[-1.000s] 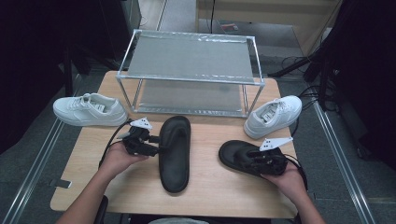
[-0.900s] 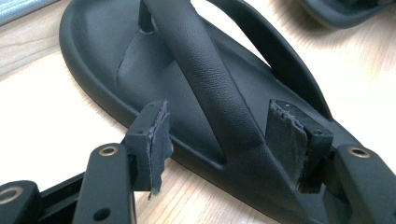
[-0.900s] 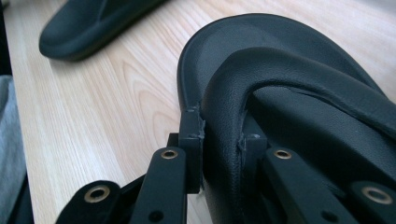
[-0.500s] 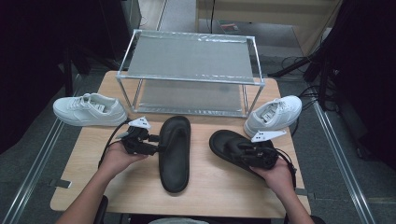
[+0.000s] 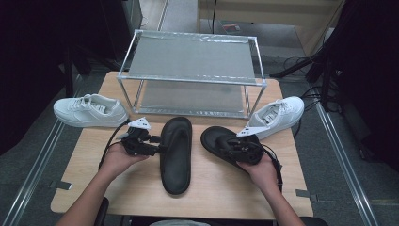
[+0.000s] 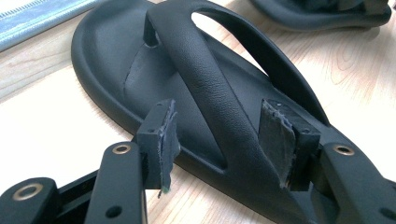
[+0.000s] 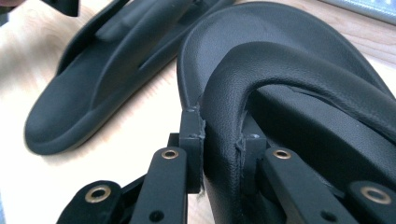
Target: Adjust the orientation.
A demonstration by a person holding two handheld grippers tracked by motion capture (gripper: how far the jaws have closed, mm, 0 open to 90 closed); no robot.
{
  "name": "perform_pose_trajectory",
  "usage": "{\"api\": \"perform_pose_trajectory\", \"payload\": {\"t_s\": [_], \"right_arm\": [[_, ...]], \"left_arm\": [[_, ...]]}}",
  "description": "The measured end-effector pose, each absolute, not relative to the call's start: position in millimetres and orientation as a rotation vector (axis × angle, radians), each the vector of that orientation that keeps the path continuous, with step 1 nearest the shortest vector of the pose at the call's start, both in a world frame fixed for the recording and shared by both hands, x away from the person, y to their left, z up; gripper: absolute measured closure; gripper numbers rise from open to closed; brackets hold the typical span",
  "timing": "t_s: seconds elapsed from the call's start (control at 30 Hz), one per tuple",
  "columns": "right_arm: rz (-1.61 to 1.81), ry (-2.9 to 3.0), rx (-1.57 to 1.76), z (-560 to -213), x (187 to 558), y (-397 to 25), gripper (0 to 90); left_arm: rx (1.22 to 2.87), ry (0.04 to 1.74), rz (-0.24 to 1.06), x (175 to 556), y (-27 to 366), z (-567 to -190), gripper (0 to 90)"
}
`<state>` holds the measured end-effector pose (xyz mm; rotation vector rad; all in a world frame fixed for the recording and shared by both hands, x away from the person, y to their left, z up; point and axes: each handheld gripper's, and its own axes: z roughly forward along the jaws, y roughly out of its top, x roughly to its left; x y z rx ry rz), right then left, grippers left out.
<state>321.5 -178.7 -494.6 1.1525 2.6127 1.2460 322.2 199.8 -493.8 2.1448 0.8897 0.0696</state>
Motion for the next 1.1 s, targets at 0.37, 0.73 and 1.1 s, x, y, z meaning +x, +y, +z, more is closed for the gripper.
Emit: {"api": "perform_pose_trajectory", "payload": {"t_s": [0.37, 0.73, 1.1], "right_arm": [[1.153, 2.579, 1.222, -508, 335, -155, 77.7], [1.180, 2.554, 1.220, -514, 342, -144, 77.0], [1.214, 2.545, 1.204, -516, 352, -139, 74.8]], "left_arm": [[2.158, 0.890, 0.064, 323, 199, -496, 45.4], [2.159, 0.906, 0.108, 319, 199, -496, 43.6], [2.178, 0.940, 0.101, 313, 201, -504, 42.3]]}}
